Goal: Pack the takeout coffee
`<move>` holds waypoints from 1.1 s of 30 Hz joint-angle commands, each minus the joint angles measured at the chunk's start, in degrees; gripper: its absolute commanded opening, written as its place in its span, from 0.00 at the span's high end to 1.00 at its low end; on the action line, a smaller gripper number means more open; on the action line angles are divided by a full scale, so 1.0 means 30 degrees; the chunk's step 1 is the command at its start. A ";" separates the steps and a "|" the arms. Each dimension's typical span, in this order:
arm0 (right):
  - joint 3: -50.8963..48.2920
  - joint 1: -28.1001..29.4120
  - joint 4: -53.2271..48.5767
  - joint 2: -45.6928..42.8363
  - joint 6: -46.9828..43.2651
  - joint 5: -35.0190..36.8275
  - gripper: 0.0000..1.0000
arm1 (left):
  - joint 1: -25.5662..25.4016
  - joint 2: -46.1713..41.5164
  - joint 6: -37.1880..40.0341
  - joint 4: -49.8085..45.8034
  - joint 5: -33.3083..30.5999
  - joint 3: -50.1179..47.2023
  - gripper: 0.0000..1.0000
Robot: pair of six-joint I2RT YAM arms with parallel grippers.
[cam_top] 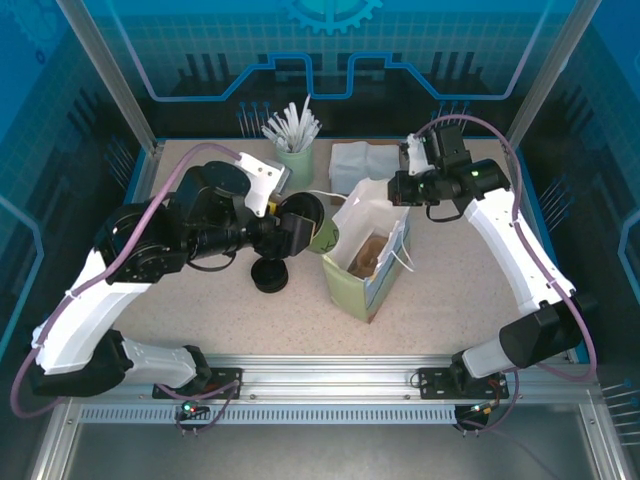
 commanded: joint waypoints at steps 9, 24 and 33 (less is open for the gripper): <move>-0.1275 0.0531 0.1093 -0.1407 0.1842 0.0085 1.00 | 0.0099 0.1726 0.0473 0.1848 0.0268 0.0257 0.28; -0.2259 0.0593 0.2049 -0.1620 0.2909 0.0158 1.00 | 0.0107 0.3695 0.0392 0.3682 0.0810 -0.0224 0.28; -0.1624 0.0593 0.2320 -0.1277 0.2727 -0.0070 1.00 | 0.0166 0.3343 0.1304 0.5884 0.1147 -0.2824 0.28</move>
